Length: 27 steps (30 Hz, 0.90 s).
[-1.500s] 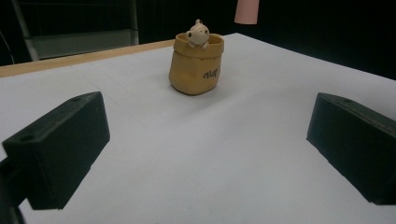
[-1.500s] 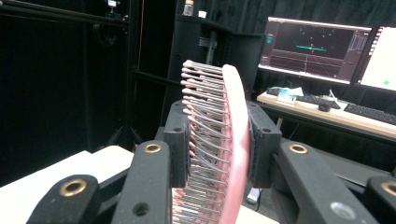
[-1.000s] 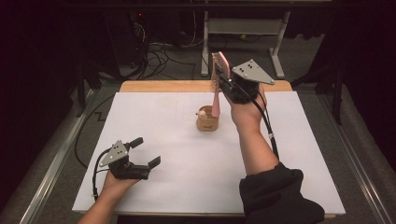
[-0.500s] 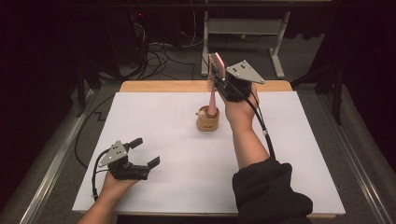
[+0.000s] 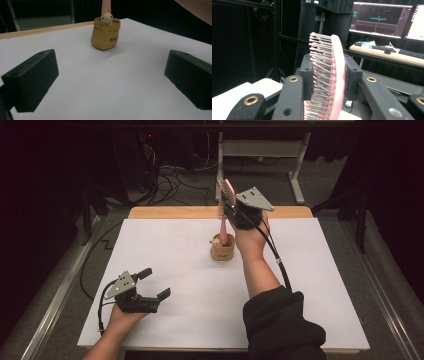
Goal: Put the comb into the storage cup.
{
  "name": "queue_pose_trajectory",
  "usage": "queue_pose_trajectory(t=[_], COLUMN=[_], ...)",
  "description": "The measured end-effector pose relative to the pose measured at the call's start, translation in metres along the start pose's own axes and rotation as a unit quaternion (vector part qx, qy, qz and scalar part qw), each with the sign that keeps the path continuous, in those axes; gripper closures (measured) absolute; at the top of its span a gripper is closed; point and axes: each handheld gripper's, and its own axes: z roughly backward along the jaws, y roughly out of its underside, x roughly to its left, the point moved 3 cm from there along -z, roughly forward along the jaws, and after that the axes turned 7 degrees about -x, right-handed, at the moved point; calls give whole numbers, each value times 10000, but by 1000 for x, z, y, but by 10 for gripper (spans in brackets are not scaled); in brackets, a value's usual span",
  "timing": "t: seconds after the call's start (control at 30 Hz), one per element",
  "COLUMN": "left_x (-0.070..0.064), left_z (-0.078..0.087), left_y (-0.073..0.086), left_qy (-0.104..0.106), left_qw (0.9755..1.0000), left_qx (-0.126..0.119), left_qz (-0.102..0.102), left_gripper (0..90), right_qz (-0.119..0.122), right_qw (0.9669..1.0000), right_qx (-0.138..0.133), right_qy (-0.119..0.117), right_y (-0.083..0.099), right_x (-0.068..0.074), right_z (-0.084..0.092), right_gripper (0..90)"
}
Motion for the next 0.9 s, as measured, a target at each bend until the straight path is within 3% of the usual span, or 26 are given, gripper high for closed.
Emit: queue_pose_trajectory(t=[0.9], left_x=[0], left_z=[-1], left_y=[1], left_qy=[-4], left_qw=[10000], left_qx=[30], left_qz=[-5], left_gripper=[0], right_qz=[-18], right_qw=[10000], right_qx=[75], right_qy=[15], right_y=[22], right_x=[13], right_z=[-9], right_gripper=[679])
